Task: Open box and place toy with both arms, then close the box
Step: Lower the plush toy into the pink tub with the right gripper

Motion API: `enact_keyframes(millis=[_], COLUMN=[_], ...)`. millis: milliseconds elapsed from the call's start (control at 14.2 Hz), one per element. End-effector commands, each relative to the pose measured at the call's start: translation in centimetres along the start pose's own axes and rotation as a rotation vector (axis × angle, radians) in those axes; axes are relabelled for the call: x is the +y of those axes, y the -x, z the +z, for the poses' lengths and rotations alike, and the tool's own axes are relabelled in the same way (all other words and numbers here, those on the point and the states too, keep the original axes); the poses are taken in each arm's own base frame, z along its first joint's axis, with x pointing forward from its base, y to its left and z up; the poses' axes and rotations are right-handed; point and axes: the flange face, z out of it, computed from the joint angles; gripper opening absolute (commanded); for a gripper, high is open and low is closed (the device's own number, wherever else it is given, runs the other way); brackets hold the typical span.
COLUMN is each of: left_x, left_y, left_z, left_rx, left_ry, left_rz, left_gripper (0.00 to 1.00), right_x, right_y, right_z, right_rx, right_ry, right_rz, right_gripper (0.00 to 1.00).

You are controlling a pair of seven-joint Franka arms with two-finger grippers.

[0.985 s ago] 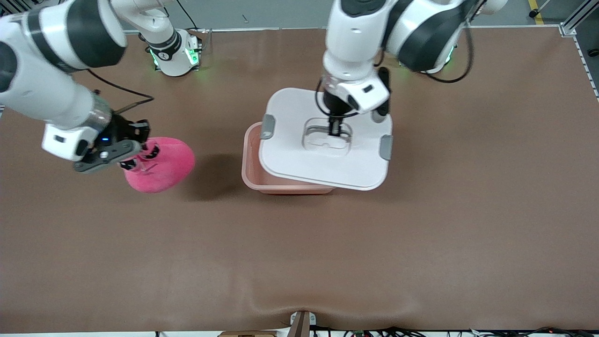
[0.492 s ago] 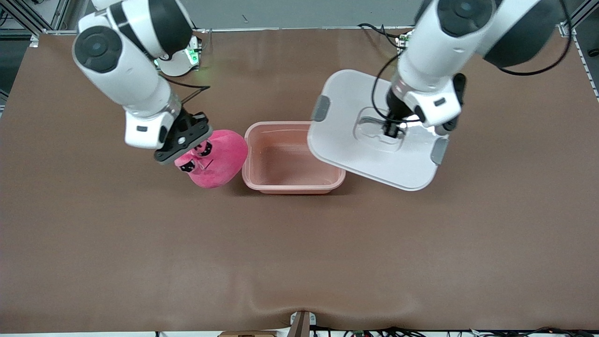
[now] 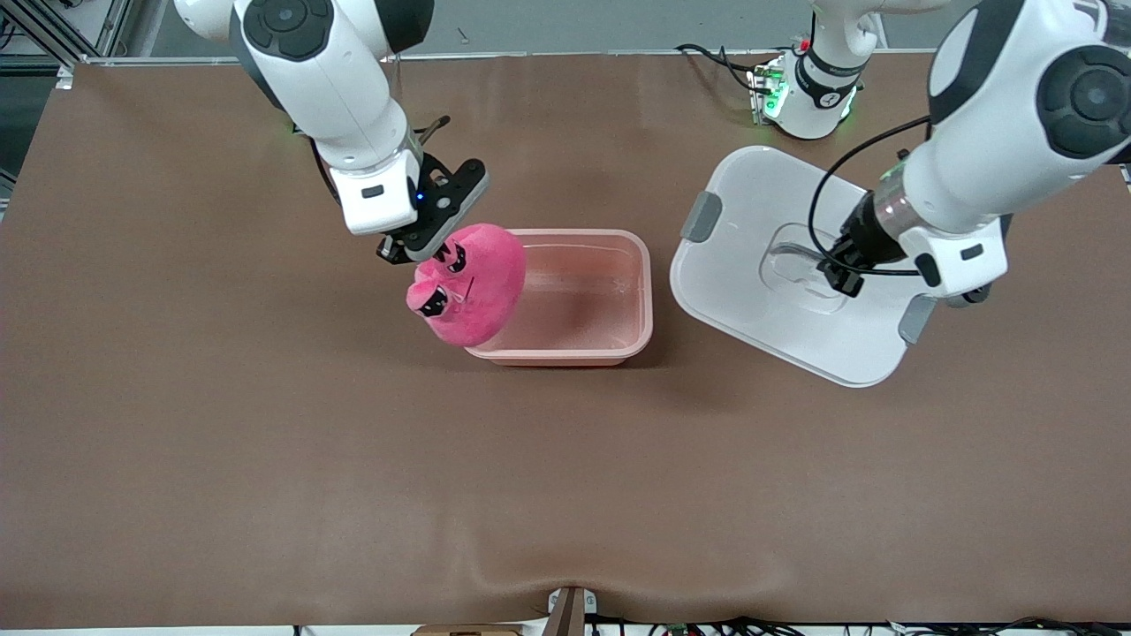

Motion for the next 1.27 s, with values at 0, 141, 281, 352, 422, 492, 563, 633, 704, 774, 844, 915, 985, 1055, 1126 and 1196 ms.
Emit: enact_keyframes(millis=[0, 141, 281, 352, 422, 492, 563, 633, 704, 774, 844, 915, 985, 1055, 1126, 1196], left_x=[-0.7, -0.4, -0.3, -0.2, -0.2, -0.2, 0.0, 0.2, 0.5, 0.7, 0.9, 1.0, 1.2, 1.6, 2.0, 2.3], left_y=[-2.3, -3.0, -4.6, -5.0, -5.3, -5.8, -7.1, -7.6, -7.9, -8.0, -8.1, -8.2, -8.5, -8.9, -8.4, -8.6], left_z=[0.1, 0.9, 1.8, 2.2, 2.3, 2.5, 3.2, 3.7, 4.3, 4.5, 4.9, 5.4, 5.7, 6.0, 6.0, 6.5], left_rx=[-0.029, -0.033, -0.041, -0.046, -0.046, -0.046, -0.051, -0.055, -0.059, -0.059, -0.062, -0.066, -0.072, -0.077, -0.073, -0.076], left_ry=[-0.007, -0.020, -0.033, -0.039, -0.041, -0.041, -0.049, -0.053, -0.059, -0.055, -0.057, -0.065, -0.064, -0.056, -0.044, -0.044], left_rz=[0.052, 0.070, 0.066, 0.064, 0.079, 0.087, 0.076, 0.072, 0.079, 0.086, 0.090, 0.098, 0.099, 0.087, 0.083, 0.082], left_gripper=[0.00, 0.00, 0.00, 0.00, 0.00, 0.00, 0.00, 0.00, 0.00, 0.00, 0.00, 0.00, 0.00, 0.00, 0.00, 0.00], right_x=[-1.5, -3.7, -5.5, -5.7, -5.4, -5.2, -5.5, -5.7, -6.3, -6.4, -6.5, -6.3, -5.9, -5.6, -5.5, -5.2], right_y=[-1.4, -2.4, -3.2, -3.4, -3.4, -3.4, -3.5, -3.6, -4.0, -4.1, -4.1, -4.1, -4.0, -4.0, -3.9, -3.7], right_z=[-0.3, 0.3, 1.0, 1.6, 2.0, 2.5, 2.8, 3.0, 3.7, 3.9, 3.9, 4.0, 4.1, 4.4, 4.5, 4.6], right_rx=[0.029, 0.028, 0.022, 0.015, 0.010, 0.004, 0.001, -0.003, -0.009, -0.012, -0.011, -0.010, -0.006, -0.010, -0.012, -0.016], right_ry=[0.014, 0.004, 0.003, -0.001, -0.003, -0.006, -0.009, -0.012, -0.017, -0.018, -0.019, -0.018, -0.014, -0.016, -0.017, -0.019], right_rz=[-0.185, -0.269, -0.352, -0.399, -0.440, -0.483, -0.512, -0.520, -0.539, -0.547, -0.553, -0.561, -0.561, -0.568, -0.580, -0.587], right_gripper=[0.00, 0.00, 0.00, 0.00, 0.00, 0.00, 0.00, 0.00, 0.00, 0.00, 0.00, 0.00, 0.00, 0.00, 0.00, 0.00])
